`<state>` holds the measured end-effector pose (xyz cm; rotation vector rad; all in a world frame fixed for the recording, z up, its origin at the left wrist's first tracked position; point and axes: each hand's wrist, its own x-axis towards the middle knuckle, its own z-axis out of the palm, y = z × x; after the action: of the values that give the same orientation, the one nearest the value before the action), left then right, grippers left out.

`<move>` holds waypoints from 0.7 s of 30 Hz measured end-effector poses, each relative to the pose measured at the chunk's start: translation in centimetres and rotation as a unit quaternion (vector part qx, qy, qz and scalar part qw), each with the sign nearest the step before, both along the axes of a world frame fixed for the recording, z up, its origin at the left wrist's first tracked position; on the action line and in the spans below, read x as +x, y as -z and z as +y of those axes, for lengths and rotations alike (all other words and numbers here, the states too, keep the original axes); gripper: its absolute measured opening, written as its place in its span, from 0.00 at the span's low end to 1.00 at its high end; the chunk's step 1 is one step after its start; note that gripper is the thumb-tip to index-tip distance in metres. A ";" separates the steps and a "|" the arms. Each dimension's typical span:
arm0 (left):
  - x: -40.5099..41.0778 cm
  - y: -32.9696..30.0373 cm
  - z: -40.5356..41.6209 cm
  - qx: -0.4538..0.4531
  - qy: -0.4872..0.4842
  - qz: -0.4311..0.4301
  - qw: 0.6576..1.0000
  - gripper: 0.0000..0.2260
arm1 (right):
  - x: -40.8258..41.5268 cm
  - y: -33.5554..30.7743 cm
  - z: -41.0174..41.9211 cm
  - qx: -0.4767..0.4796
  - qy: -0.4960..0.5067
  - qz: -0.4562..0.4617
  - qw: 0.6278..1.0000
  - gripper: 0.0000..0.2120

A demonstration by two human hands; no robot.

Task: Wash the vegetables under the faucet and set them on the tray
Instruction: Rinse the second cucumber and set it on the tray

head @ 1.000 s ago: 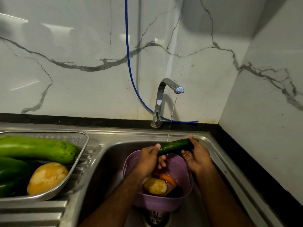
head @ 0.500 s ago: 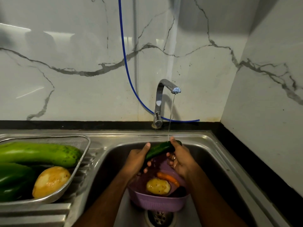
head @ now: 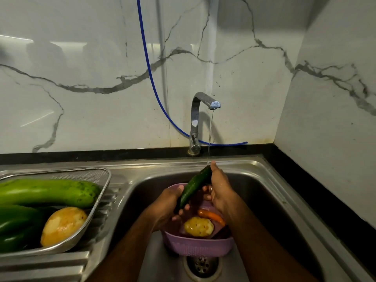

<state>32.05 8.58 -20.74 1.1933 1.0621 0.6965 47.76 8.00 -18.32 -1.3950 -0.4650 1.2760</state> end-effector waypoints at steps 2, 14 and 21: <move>0.0 -0.2 0.2 -0.036 -0.004 0.011 0.999 0.19 | 0.0 -0.1 0.3 0.020 -0.004 0.003 1.000 0.20; 0.2 -0.4 0.5 -0.228 0.069 -0.086 0.967 0.33 | 0.3 0.3 -0.3 0.051 -0.070 0.037 0.996 0.18; 0.4 -0.3 0.6 -0.202 0.087 -0.100 0.970 0.37 | 1.2 0.2 -1.2 0.041 -0.131 0.039 0.990 0.18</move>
<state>32.42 9.20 -20.40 0.8319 0.8658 0.4253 48.94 6.76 -18.50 -1.2401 -0.6571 1.5006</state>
